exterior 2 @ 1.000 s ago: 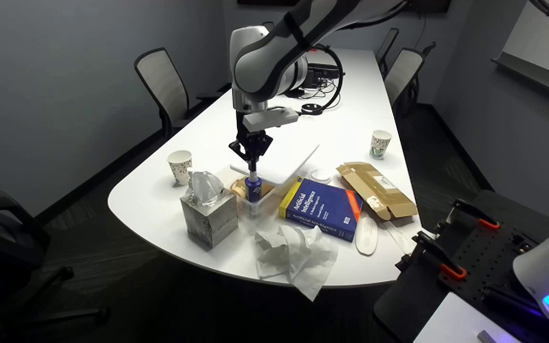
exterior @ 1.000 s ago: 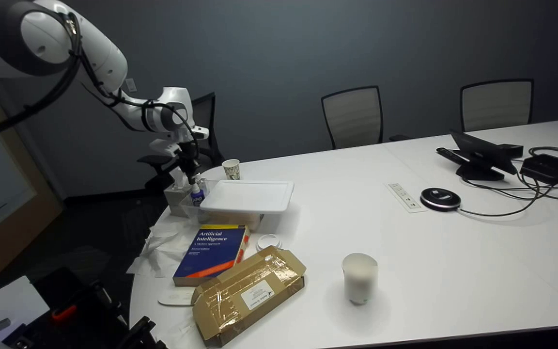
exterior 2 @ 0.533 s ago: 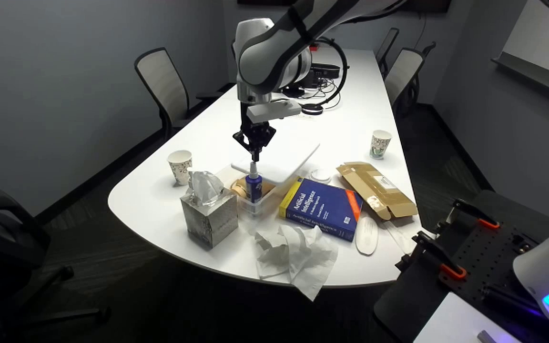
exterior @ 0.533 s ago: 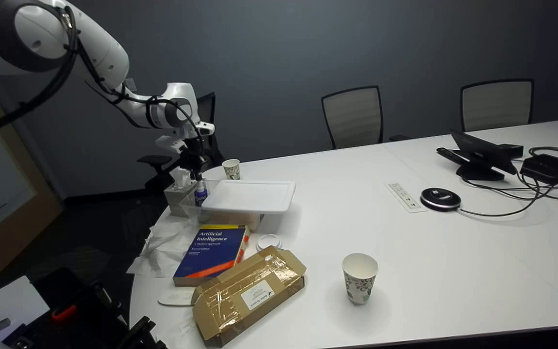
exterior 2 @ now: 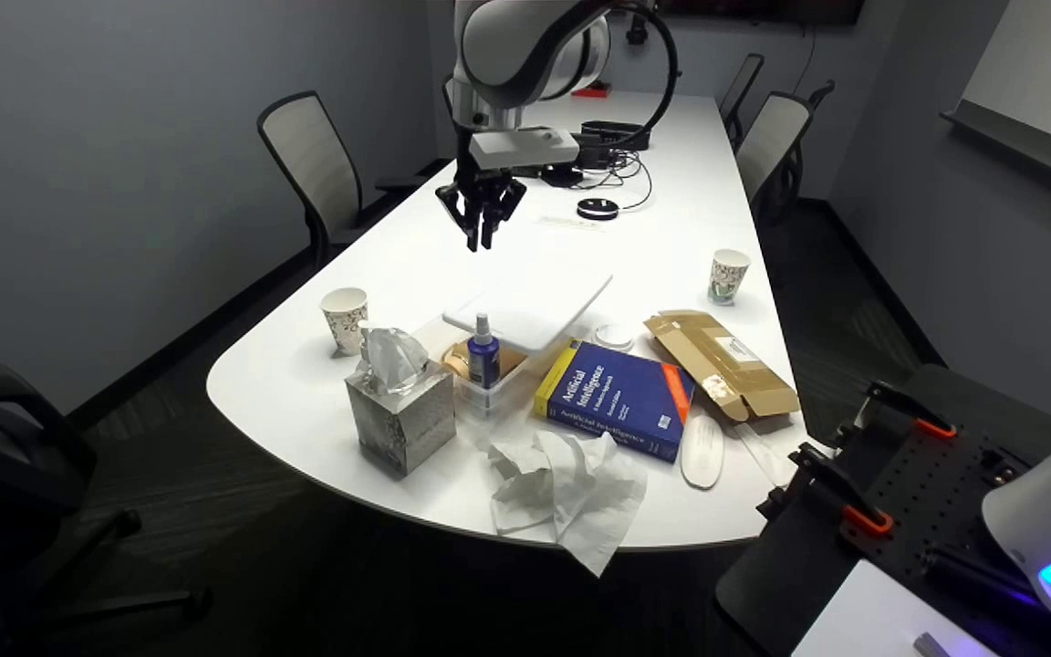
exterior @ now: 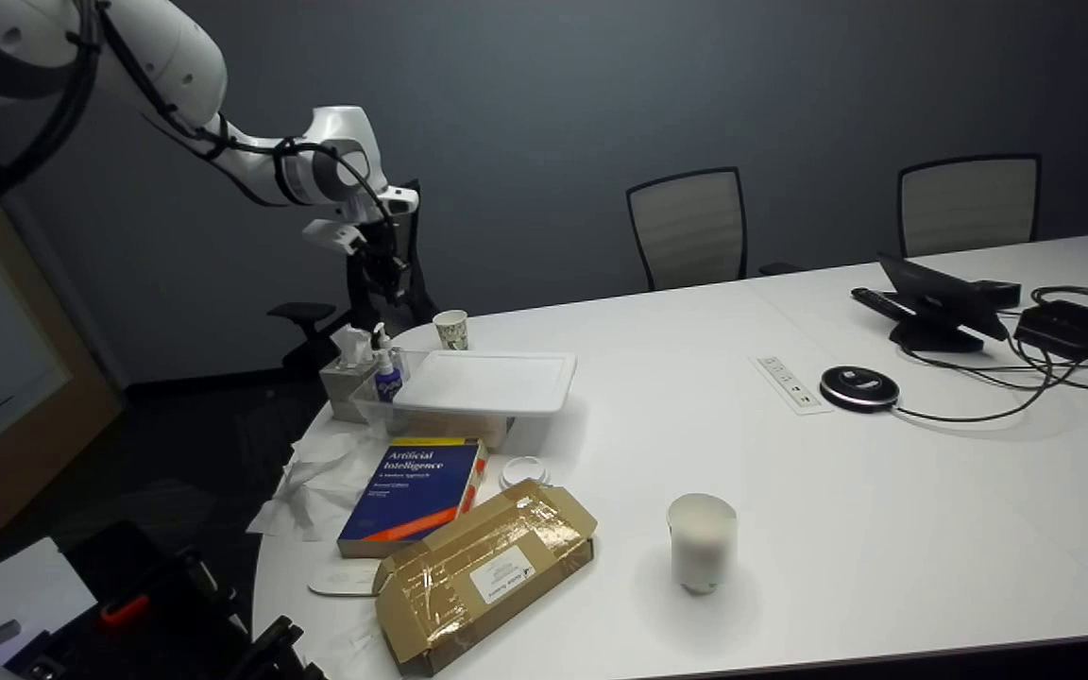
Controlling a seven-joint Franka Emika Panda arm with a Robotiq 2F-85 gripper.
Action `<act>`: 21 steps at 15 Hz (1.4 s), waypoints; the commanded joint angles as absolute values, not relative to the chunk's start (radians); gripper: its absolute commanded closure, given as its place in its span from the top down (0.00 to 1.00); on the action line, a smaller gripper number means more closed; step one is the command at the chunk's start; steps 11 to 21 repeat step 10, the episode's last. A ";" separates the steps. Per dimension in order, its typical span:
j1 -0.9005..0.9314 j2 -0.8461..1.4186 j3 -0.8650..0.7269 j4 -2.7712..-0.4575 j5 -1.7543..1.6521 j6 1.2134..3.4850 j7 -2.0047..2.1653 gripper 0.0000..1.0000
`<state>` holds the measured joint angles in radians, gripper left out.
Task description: Press the button on the spray bottle
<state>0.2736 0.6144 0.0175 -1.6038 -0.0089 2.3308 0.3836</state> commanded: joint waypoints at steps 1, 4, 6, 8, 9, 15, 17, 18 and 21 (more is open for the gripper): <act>0.282 0.528 -0.001 -1.637 -0.033 2.303 0.428 0.55; 0.280 0.492 -0.006 -1.645 -0.044 2.283 0.445 0.78; 0.275 0.477 -0.003 -1.648 -0.042 2.275 0.444 0.93; 0.276 0.471 -0.002 -1.645 -0.046 2.260 0.447 1.00; 0.276 0.469 -0.001 -1.644 -0.048 2.259 0.447 1.00; 0.278 0.468 -0.002 -1.641 -0.053 2.256 0.450 1.00; 0.278 0.468 -0.002 -1.641 -0.053 2.256 0.450 1.00; 0.278 0.468 -0.002 -1.641 -0.053 2.256 0.450 1.00; 0.278 0.468 -0.002 -1.641 -0.053 2.256 0.450 1.00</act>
